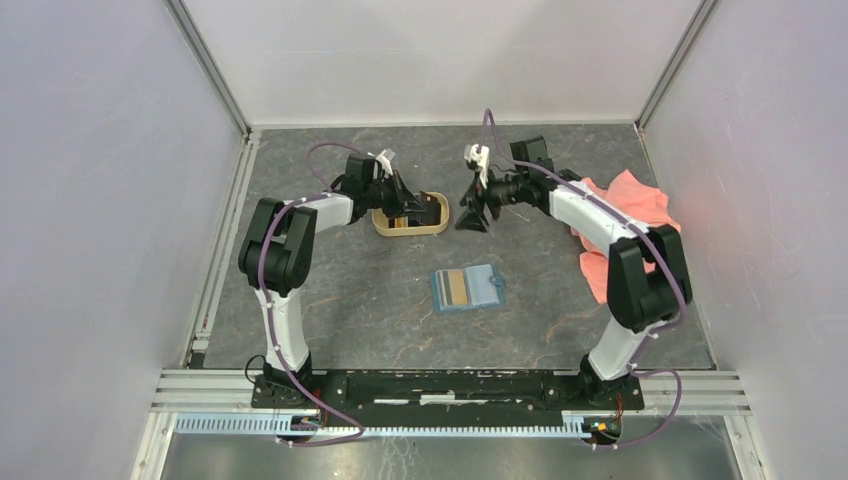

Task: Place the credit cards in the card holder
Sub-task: Pick up the credit card from the storage box.

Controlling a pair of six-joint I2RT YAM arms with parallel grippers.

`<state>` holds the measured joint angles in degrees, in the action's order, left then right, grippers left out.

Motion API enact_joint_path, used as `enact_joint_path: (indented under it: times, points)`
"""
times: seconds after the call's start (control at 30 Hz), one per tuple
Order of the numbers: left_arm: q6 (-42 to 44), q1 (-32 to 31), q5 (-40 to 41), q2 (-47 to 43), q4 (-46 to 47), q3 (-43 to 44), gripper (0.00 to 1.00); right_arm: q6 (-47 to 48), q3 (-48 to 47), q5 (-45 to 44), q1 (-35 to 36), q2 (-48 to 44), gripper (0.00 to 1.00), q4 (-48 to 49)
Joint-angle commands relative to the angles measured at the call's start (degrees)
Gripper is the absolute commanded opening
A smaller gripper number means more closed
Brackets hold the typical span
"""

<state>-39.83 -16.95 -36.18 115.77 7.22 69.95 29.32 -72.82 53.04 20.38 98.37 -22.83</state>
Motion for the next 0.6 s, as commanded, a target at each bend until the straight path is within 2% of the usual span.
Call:
enact_joint_path:
  times: [0.0, 0.1, 0.2, 0.3, 0.57]
  points:
    - [-2.1, 0.1, -1.3, 0.5, 5.6, -0.1, 0.04, -23.5, -4.4, -6.0, 2.1, 6.4, 0.75, 22.3]
    - [-2.5, 0.1, -1.2, 1.4, 7.2, -0.5, 0.04, -29.1, -10.6, -10.1, 4.1, 13.1, 0.72, 23.4]
    - [-3.2, 0.2, -1.9, 2.4, 9.0, -1.1, 0.04, -29.2, -15.6, -13.1, 5.3, 17.7, 0.71, 20.3]
    - [-3.4, 0.2, -2.1, 2.6, 10.0, -1.5, 0.05, -31.0, -16.5, -15.0, 5.3, 19.6, 0.74, 21.1]
    - [-3.1, 0.4, -2.3, 2.9, 11.4, -2.6, 0.06, -27.0, -18.7, -19.9, 7.2, 23.4, 0.76, 17.0]
